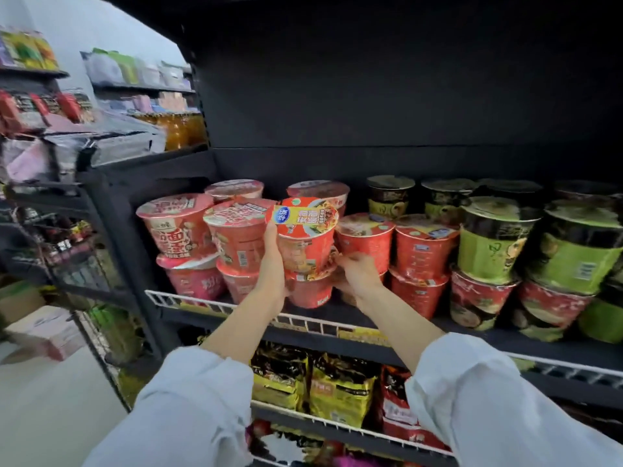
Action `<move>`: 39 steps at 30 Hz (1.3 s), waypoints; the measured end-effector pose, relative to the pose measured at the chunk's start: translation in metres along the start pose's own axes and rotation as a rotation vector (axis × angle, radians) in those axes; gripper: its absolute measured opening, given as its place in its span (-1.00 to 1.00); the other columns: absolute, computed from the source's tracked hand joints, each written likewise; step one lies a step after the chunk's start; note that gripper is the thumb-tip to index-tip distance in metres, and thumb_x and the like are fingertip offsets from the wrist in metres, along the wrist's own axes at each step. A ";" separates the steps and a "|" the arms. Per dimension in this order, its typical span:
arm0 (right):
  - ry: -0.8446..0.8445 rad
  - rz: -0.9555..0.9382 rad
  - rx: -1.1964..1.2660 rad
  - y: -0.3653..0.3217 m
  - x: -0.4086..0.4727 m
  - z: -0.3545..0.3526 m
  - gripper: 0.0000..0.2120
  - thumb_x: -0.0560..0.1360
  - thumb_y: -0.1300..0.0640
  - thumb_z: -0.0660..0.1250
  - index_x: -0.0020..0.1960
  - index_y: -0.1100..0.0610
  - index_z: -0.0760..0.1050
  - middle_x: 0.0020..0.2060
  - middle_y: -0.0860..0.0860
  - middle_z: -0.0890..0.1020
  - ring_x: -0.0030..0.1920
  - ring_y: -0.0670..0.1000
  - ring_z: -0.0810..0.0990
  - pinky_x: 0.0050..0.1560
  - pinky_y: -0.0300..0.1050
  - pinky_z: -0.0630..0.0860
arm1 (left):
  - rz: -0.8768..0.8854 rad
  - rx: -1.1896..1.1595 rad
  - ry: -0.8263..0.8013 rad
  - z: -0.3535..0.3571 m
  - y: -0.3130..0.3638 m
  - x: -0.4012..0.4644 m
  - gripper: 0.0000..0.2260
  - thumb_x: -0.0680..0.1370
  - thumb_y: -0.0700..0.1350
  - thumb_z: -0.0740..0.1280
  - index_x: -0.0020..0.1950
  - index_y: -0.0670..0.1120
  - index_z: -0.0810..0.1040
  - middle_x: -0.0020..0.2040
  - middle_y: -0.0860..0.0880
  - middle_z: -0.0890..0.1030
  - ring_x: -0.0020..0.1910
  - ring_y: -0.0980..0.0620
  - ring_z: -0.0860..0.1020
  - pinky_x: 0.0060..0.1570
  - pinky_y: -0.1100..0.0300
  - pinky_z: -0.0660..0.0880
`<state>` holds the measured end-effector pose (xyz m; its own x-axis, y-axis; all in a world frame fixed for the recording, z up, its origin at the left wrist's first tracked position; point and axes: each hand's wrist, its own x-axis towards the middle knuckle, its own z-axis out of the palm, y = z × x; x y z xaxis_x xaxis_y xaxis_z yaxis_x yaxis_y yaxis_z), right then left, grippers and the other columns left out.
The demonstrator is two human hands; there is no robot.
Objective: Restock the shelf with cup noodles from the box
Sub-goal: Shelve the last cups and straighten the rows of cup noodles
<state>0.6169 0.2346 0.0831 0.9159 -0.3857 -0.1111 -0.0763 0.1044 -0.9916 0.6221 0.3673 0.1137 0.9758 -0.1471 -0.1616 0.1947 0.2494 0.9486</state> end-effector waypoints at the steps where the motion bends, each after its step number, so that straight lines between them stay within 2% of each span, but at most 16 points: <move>1: 0.022 -0.001 -0.024 0.006 0.006 0.004 -0.83 0.54 0.21 0.26 0.01 0.31 0.52 -0.19 0.18 0.63 -0.23 0.09 0.61 -0.19 -0.07 0.58 | -0.022 0.043 -0.026 -0.003 -0.004 0.008 -0.22 0.37 0.49 0.10 0.44 0.04 0.32 0.34 -0.01 0.47 0.33 -0.08 0.41 0.37 -0.20 0.23; 3: 0.032 -0.010 -0.122 0.019 0.017 0.010 -0.77 0.53 0.19 0.29 0.10 0.31 0.52 -0.11 0.16 0.63 -0.15 0.07 0.59 -0.13 -0.07 0.56 | -0.063 0.184 -0.055 -0.006 -0.012 0.019 -0.29 0.47 0.41 0.07 0.46 -0.02 0.27 0.31 -0.01 0.46 0.37 -0.08 0.37 0.40 -0.10 0.22; 5: 0.048 -0.104 -0.457 0.027 0.020 0.008 -0.67 0.51 0.16 0.30 0.24 0.25 0.45 0.07 0.17 0.57 0.07 0.12 0.55 0.11 0.01 0.53 | -0.108 0.320 -0.062 -0.006 -0.018 0.030 -0.20 0.44 0.44 0.07 0.51 -0.05 0.18 0.43 -0.05 0.36 0.40 -0.09 0.32 0.41 -0.10 0.20; 7: 0.003 -0.220 -0.811 0.029 0.019 0.008 -0.63 0.53 0.14 0.28 0.32 0.18 0.39 0.18 0.16 0.46 0.14 0.13 0.45 0.20 -0.10 0.39 | -0.156 0.345 -0.083 -0.005 -0.016 0.034 -0.21 0.44 0.45 0.05 0.51 -0.04 0.18 0.46 -0.09 0.33 0.41 -0.12 0.31 0.39 -0.13 0.22; 9: -0.082 -0.258 -0.971 0.026 0.020 0.010 -0.59 0.55 0.08 0.27 0.37 0.12 0.36 0.22 0.15 0.41 0.15 0.12 0.42 0.15 -0.13 0.34 | -0.198 0.354 -0.075 -0.006 -0.012 0.039 -0.26 0.49 0.41 0.03 0.50 -0.06 0.21 0.45 -0.13 0.32 0.41 -0.16 0.31 0.38 -0.13 0.24; 12: -0.118 -0.238 -1.183 0.013 0.024 0.015 -0.62 0.54 0.00 0.25 0.28 0.16 0.42 0.19 0.19 0.48 0.15 0.18 0.49 0.14 0.01 0.45 | -0.234 0.397 -0.064 -0.006 -0.006 0.042 -0.26 0.49 0.40 0.03 0.50 -0.09 0.20 0.45 -0.17 0.31 0.40 -0.20 0.31 0.36 -0.15 0.27; 14: -0.110 -0.243 -1.289 -0.001 0.022 0.019 -0.70 0.53 0.03 0.24 0.16 0.20 0.48 0.09 0.17 0.55 0.06 0.18 0.56 -0.04 0.00 0.52 | -0.260 0.436 -0.079 -0.005 0.000 0.039 -0.23 0.49 0.41 0.00 0.52 -0.09 0.15 0.47 -0.20 0.27 0.41 -0.23 0.29 0.36 -0.17 0.28; 16: -0.069 -0.293 -1.312 -0.015 0.017 0.022 -0.76 0.54 0.09 0.20 0.09 0.21 0.50 0.01 0.15 0.59 0.00 0.17 0.59 -0.17 -0.06 0.49 | -0.258 0.580 -0.115 -0.005 0.007 0.036 -0.22 0.49 0.41 -0.03 0.52 -0.11 0.14 0.46 -0.23 0.28 0.37 -0.24 0.35 0.32 -0.13 0.35; 18: -0.029 -0.377 -1.310 -0.028 0.012 0.023 -0.77 0.54 0.11 0.17 0.05 0.21 0.52 -0.04 0.14 0.61 -0.03 0.18 0.60 -0.20 -0.07 0.47 | -0.179 0.823 -0.113 -0.010 0.016 0.033 -0.24 0.51 0.38 0.02 0.48 -0.17 0.22 0.33 -0.25 0.44 0.16 -0.21 0.55 0.13 -0.03 0.53; 20: -0.006 -0.462 -1.266 -0.041 0.009 0.024 -0.78 0.53 0.09 0.17 -0.04 0.18 0.55 -0.13 0.11 0.62 -0.09 0.15 0.61 -0.22 -0.08 0.50 | -0.019 1.009 -0.073 -0.019 0.027 0.032 -0.40 0.55 0.25 0.14 0.31 -0.24 0.38 -0.03 -0.16 0.61 -0.18 -0.08 0.67 -0.20 0.14 0.62; 21: 0.002 -0.511 -1.229 -0.047 0.008 0.026 -0.79 0.51 0.10 0.18 -0.12 0.17 0.55 -0.20 0.10 0.61 -0.14 0.13 0.61 -0.24 -0.07 0.53 | 0.064 1.058 -0.050 -0.024 0.035 0.031 -0.53 0.57 0.16 0.19 0.17 -0.24 0.46 -0.19 -0.11 0.60 -0.33 0.00 0.66 -0.36 0.23 0.59; 23: 0.041 -0.610 -1.152 -0.058 0.006 0.033 -0.80 0.50 0.10 0.19 -0.19 0.16 0.51 -0.30 0.07 0.58 -0.23 0.10 0.59 -0.28 -0.07 0.52 | 0.215 1.088 -0.022 -0.034 0.051 0.025 -0.73 0.59 0.01 0.23 -0.10 -0.19 0.51 -0.30 -0.07 0.60 -0.49 0.11 0.61 -0.54 0.35 0.48; 27: 0.031 -0.742 -1.004 -0.080 0.000 0.055 -0.84 0.52 0.13 0.21 -0.07 0.13 0.55 -0.22 0.03 0.61 -0.18 0.06 0.59 -0.20 -0.06 0.53 | 0.559 1.114 0.094 -0.053 0.080 0.023 -0.78 0.58 -0.09 0.22 -0.11 -0.17 0.59 -0.24 -0.06 0.67 -0.49 0.18 0.58 -0.43 0.31 0.47; 30: -0.030 -0.833 -1.005 -0.090 0.005 0.082 -0.81 0.52 0.15 0.20 0.03 0.14 0.56 -0.09 0.07 0.62 -0.04 0.08 0.57 -0.06 0.01 0.54 | 0.788 1.020 0.258 -0.075 0.098 0.041 -0.82 0.56 -0.08 0.25 -0.09 -0.09 0.62 -0.19 -0.02 0.66 -0.27 0.08 0.59 -0.19 0.15 0.53; 34: -0.067 -0.846 -1.077 -0.096 0.022 0.125 -0.73 0.52 0.14 0.19 0.18 0.12 0.50 0.03 0.08 0.54 0.04 0.08 0.54 0.02 -0.01 0.51 | 0.777 0.962 0.260 -0.113 0.122 0.079 -0.86 0.56 -0.14 0.26 0.07 -0.07 0.58 -0.05 -0.01 0.62 -0.09 0.03 0.57 -0.07 0.18 0.47; 39: -0.100 -0.726 -1.208 -0.108 0.057 0.180 -0.66 0.52 0.10 0.22 0.29 0.10 0.42 0.16 0.10 0.49 0.15 0.10 0.50 0.09 -0.04 0.45 | 0.700 1.214 0.156 -0.161 0.148 0.135 -0.73 0.55 -0.19 0.26 0.25 -0.15 0.47 0.19 -0.16 0.54 0.16 -0.12 0.51 0.19 0.08 0.42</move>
<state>0.7479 0.3668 0.1956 0.9165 0.0579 0.3959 0.1788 -0.9444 -0.2759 0.7985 0.5386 0.1884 0.8498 -0.2118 0.4827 -0.4560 -0.7546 0.4718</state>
